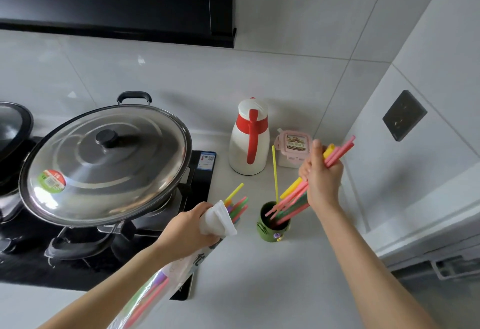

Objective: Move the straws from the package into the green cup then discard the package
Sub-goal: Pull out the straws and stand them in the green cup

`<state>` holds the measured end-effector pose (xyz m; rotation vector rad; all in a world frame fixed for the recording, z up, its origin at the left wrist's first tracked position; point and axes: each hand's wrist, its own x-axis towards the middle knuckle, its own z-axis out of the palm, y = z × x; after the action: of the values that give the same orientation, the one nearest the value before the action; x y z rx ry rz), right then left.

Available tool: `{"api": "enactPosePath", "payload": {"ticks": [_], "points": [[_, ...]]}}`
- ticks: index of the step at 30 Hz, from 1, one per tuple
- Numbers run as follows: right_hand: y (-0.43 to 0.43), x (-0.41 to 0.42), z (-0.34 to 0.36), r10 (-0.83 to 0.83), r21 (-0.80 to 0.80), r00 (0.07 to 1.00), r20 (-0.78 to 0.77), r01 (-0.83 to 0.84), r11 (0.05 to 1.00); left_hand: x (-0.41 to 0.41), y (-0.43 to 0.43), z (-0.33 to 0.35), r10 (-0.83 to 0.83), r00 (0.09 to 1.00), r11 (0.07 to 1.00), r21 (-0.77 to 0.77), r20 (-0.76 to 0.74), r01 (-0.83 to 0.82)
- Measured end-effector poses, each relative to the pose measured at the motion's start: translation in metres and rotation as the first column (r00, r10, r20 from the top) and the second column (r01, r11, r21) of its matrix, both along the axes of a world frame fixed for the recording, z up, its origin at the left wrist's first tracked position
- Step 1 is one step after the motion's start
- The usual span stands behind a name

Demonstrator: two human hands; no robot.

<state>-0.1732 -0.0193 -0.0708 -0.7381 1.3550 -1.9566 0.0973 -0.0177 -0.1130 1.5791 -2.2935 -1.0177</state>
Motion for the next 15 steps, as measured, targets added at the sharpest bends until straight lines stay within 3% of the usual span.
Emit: {"api": "enactPosePath", "payload": {"ticks": [8, 15], "points": [[-0.004, 0.011, -0.046, 0.119, 0.262, 0.975, -0.189, -0.067, 0.963, 0.002, -0.002, 0.000, -0.010, 1.000, 1.000, 0.003, -0.006, 0.010], [-0.010, 0.015, -0.035, 0.072, 0.201, 0.990, -0.125, -0.045, 0.979, -0.003, -0.007, 0.002, -0.027, 1.000, 1.000, 0.009, -0.009, 0.027]]}}
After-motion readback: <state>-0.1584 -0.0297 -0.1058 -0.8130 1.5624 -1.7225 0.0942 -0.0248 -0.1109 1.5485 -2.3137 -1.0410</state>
